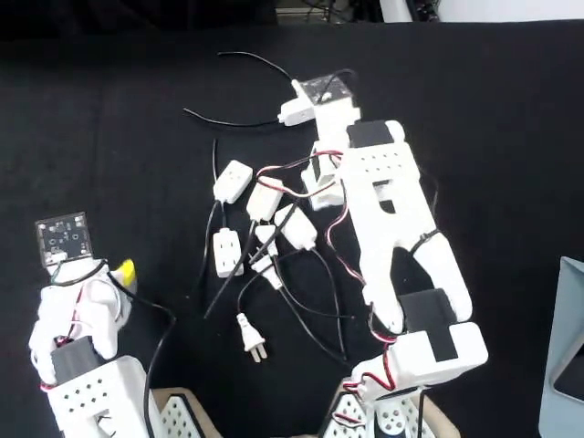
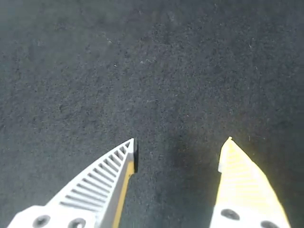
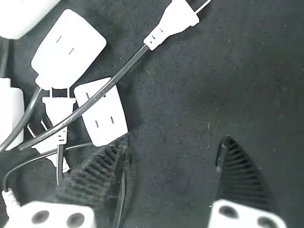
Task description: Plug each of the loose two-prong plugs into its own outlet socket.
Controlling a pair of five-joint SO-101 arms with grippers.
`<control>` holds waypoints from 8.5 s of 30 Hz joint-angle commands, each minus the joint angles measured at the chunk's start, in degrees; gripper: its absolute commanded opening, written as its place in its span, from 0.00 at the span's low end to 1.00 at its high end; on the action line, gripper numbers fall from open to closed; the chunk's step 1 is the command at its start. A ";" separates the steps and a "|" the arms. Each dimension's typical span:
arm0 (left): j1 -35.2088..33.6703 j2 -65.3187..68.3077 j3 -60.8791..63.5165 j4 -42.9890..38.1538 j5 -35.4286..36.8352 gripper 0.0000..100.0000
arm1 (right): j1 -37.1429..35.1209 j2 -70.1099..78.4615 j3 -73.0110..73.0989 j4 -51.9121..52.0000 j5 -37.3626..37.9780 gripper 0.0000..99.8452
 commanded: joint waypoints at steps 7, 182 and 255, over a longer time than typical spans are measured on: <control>1.19 -0.53 -0.40 0.09 0.18 0.29 | 0.53 -2.59 10.07 -18.73 28.13 0.28; 1.10 -0.53 0.31 -0.26 0.09 0.29 | 0.18 -21.32 35.21 -27.78 42.29 0.14; 1.10 -0.53 0.31 -0.26 0.09 0.29 | 0.18 -10.33 40.22 -26.20 37.19 0.09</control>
